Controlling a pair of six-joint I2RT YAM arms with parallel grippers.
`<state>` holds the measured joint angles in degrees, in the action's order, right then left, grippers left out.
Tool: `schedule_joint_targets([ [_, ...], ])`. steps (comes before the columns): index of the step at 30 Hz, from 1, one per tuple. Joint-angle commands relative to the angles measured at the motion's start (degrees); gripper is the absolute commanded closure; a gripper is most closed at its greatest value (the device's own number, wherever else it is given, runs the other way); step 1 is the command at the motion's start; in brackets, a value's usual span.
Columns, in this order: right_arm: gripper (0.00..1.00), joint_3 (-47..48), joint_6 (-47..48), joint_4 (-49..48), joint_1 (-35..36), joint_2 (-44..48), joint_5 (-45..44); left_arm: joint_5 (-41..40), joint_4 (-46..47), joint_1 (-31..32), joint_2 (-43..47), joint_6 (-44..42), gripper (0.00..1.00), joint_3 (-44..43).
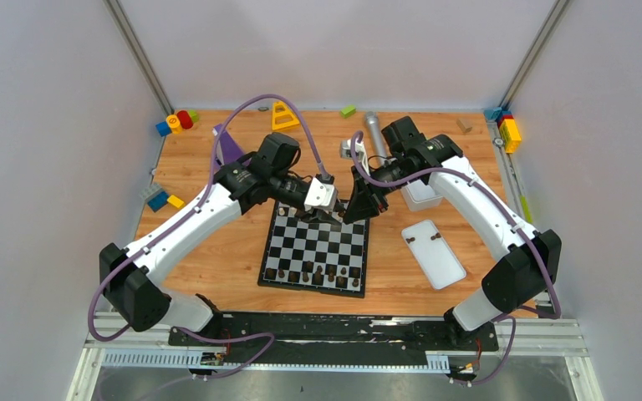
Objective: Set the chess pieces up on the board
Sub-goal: Place the chess piece on the chessboard.
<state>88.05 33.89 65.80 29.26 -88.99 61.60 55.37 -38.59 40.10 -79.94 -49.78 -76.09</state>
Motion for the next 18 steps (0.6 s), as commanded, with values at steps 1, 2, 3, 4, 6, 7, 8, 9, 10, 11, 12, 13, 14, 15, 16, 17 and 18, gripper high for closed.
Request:
schedule_joint_targets([
  [1,0.90,-0.36,0.32,-0.89,0.53,0.35,1.49,0.51,0.73,0.70,0.09,-0.13,0.56,-2.63],
  [2,0.90,-0.46,0.30,-0.91,0.62,0.34,1.31,0.30,0.85,0.69,0.16,0.04,0.55,-2.60],
  [3,0.90,-0.70,0.42,-0.92,0.75,0.35,1.14,0.28,1.09,0.67,0.19,0.19,0.55,-2.54],
  [4,0.90,-0.94,0.39,-0.86,0.75,0.25,0.99,0.22,1.25,0.67,0.21,0.24,0.55,-2.43],
  [6,0.90,-1.23,0.52,-0.86,0.85,0.02,0.88,0.13,1.91,0.64,0.22,0.69,0.56,-2.21],
  [7,0.91,-1.26,0.49,-0.83,0.91,-0.16,0.70,0.27,2.06,0.65,0.25,0.72,0.56,-2.08],
  [8,0.90,-1.22,0.48,-0.77,0.94,-0.13,0.62,0.31,2.09,0.67,0.19,0.73,0.57,-1.96],
  [9,0.90,-1.18,0.52,-0.76,0.97,-0.19,0.48,0.40,2.11,0.68,0.17,0.80,0.58,-1.96],
  [10,0.90,-1.10,0.52,-0.76,0.98,-0.14,0.44,0.42,2.07,0.73,0.08,0.77,0.60,-1.87],
  [11,0.90,-1.01,0.54,-0.76,1.00,-0.21,0.38,0.50,2.04,0.70,0.06,0.70,0.63,-1.86],
  [12,0.91,-0.94,0.55,-0.78,0.98,-0.27,0.33,0.51,2.03,0.71,0.12,0.67,0.64,-1.80],
  [13,0.91,-0.85,0.55,-0.76,1.05,-0.25,0.33,0.63,2.03,0.74,0.13,0.72,0.66,-1.67],
  [14,0.91,-0.77,0.46,-0.76,1.06,-0.33,0.34,0.71,2.03,0.70,0.07,0.73,0.66,-1.59],
  [15,0.91,-0.65,0.35,-0.77,1.07,-0.38,0.42,0.83,2.03,0.69,0.06,0.69,0.67,-1.38],
  [16,0.91,-0.65,0.34,-0.76,1.02,-0.46,0.47,0.85,2.03,0.69,0.05,0.71,0.68,-1.27],
  [17,0.91,-0.55,0.32,-0.76,1.06,-0.50,0.50,0.87,1.87,0.69,0.01,0.60,0.69,-1.08],
  [18,0.91,-0.51,0.29,-0.76,1.07,-0.59,0.49,0.83,1.77,0.75,-0.03,0.35,0.69,-0.99],
])
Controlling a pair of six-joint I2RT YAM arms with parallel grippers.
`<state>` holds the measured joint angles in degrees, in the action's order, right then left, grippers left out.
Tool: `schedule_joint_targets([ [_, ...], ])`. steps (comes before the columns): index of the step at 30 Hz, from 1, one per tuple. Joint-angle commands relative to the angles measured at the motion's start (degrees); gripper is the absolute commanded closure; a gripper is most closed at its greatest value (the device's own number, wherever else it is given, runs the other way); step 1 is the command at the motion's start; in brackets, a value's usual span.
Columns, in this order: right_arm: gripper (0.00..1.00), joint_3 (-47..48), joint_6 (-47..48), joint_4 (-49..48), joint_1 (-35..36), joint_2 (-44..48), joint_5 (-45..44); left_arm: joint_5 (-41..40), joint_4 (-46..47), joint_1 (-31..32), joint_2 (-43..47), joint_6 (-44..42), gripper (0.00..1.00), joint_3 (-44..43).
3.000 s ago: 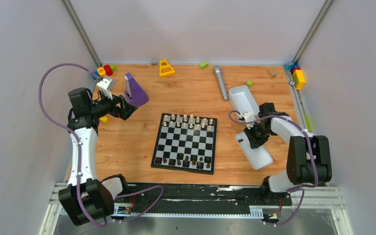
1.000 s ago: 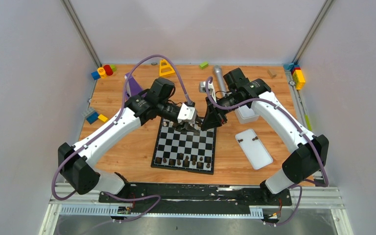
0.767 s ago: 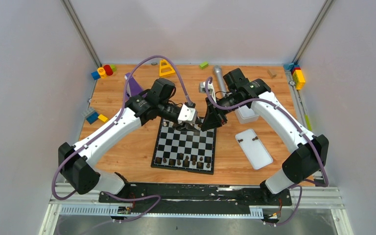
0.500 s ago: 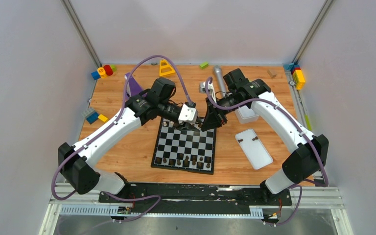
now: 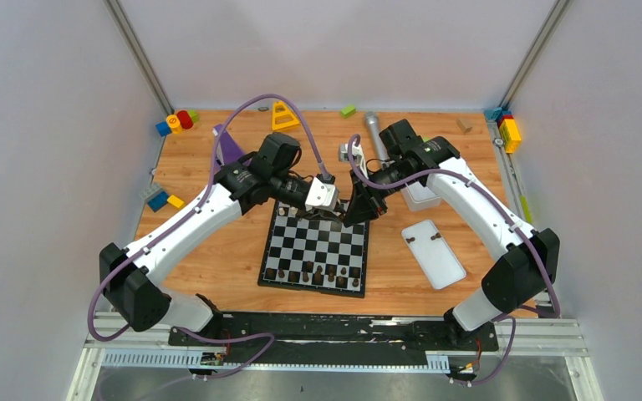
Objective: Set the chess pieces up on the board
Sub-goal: Place the chess piece on the chessboard.
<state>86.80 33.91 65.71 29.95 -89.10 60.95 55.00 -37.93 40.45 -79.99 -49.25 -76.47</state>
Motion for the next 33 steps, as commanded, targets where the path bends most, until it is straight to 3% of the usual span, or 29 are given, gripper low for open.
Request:
schedule_joint_targets([
  [1,0.91,0.80,0.24,-0.67,0.37,-0.46,1.02,1.28,0.82,0.41,0.10,-0.29,0.70,-0.50],
  [28,0.90,3.59,-1.83,-0.68,0.22,-1.99,-1.58,-1.09,1.02,0.43,5.74,-0.33,0.95,6.02],
  [33,0.84,3.72,-2.19,-0.72,-0.02,-1.96,-1.88,-2.33,1.44,0.45,6.20,0.91,1.00,6.55],
])
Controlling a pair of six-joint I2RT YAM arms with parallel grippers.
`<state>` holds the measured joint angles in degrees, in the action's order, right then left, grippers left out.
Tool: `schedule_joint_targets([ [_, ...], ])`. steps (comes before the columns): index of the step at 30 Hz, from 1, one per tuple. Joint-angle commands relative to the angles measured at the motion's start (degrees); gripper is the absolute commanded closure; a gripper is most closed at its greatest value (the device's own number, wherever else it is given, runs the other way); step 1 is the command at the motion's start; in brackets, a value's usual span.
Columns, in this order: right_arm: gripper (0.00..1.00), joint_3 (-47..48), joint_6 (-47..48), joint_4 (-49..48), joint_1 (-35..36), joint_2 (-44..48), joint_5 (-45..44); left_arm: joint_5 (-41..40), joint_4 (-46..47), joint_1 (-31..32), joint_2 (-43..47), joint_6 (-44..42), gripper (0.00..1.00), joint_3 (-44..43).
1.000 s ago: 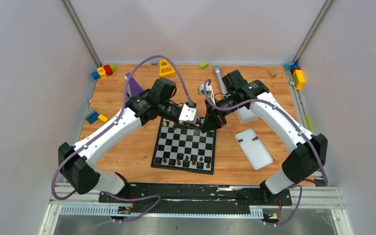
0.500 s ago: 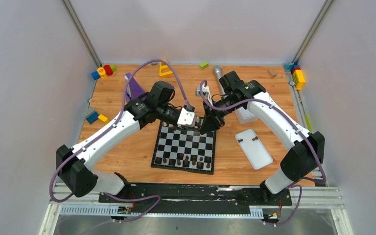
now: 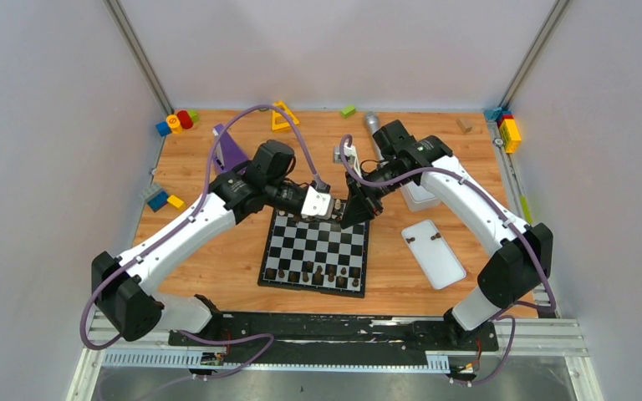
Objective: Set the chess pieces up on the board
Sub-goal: Place the chess piece on the chessboard.
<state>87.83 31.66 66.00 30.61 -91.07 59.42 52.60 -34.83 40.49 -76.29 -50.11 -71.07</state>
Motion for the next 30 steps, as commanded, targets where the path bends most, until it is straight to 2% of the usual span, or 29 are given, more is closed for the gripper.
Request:
schedule_joint_targets([
  [1,0.83,2.70,-0.10,-0.96,-0.74,0.12,-0.55,-0.45,-1.39,0.39,2.57,2.16,1.00,1.42],
  [4,0.78,2.87,-0.78,-1.04,-1.43,0.55,-1.40,-2.98,0.26,0.38,2.72,5.26,1.00,1.77],
  [8,0.63,3.09,-1.88,-1.26,-3.43,1.96,-2.02,-5.99,2.03,-0.02,2.75,8.70,1.00,2.53],
  [12,0.60,3.07,-3.34,-2.64,-5.78,4.18,-2.00,-5.49,7.98,-2.46,3.77,15.85,1.00,4.29],
  [16,0.59,1.33,-7.13,-8.98,-7.04,7.68,-2.22,-4.89,17.89,-7.37,5.16,28.62,1.00,6.67],
  [22,0.57,-4.62,-17.26,-27.23,-6.90,12.95,-4.79,-0.39,31.24,-15.20,3.97,49.80,1.00,9.01],
  [27,0.54,-9.10,-23.83,-39.93,-6.84,15.19,-7.03,4.31,46.46,-16.96,2.95,67.92,1.00,11.66],
  [30,0.52,-9.52,-26.49,-43.48,-6.65,14.79,-6.63,5.96,56.14,-17.02,2.28,77.10,1.00,14.80],
])
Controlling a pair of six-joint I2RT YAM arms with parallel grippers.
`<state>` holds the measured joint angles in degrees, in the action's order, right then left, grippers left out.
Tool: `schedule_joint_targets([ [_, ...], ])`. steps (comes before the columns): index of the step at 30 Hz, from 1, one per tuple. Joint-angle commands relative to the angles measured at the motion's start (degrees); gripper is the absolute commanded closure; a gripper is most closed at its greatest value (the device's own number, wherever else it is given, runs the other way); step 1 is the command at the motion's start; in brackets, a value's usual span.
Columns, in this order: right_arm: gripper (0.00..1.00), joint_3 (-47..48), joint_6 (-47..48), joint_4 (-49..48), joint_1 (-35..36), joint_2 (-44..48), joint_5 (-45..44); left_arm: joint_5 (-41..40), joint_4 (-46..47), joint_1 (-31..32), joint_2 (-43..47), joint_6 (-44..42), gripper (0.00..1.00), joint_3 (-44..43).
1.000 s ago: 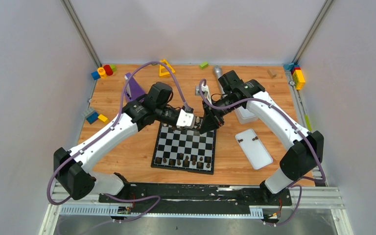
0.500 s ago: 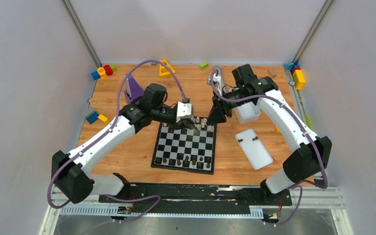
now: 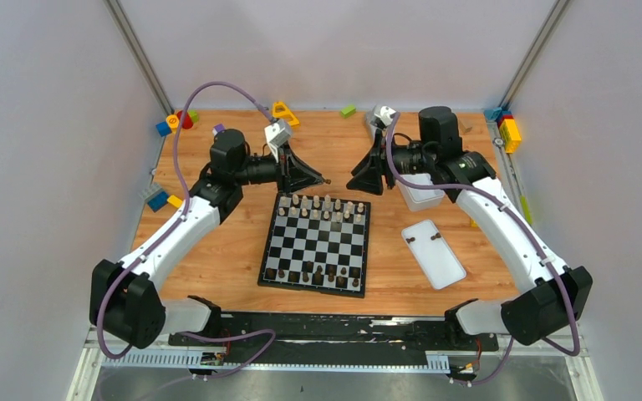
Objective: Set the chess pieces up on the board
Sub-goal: Place the chess piece on the chessboard.
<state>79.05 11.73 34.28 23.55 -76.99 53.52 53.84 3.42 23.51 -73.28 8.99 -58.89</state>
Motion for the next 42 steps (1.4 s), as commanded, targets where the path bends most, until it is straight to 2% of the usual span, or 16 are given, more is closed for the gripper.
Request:
schedule_joint_targets([
  [1,0.52,-0.49,-7.22,-12.12,0.51,0.34,-0.63,4.84,22.74,-0.04,-0.87,21.90,1.00,3.25],
  [5,0.51,0.41,-9.69,-13.54,0.94,-1.47,-0.19,4.87,30.33,-0.03,-1.82,28.23,1.00,5.48],
  [14,0.50,1.10,-10.76,-14.15,2.53,-3.92,0.93,3.90,33.30,-0.04,-3.01,31.86,1.00,5.72],
  [23,0.62,2.30,-11.11,-14.19,3.25,-5.00,2.79,3.59,33.41,-0.04,-3.01,32.04,1.00,6.17],
  [34,0.67,3.40,-11.37,-14.18,4.24,-5.72,3.23,3.50,32.98,-0.04,-2.93,31.39,1.00,6.66],
  [42,0.80,3.37,-11.37,-14.23,4.31,-5.72,3.51,3.37,32.54,-0.04,-2.75,31.02,1.00,6.64],
])
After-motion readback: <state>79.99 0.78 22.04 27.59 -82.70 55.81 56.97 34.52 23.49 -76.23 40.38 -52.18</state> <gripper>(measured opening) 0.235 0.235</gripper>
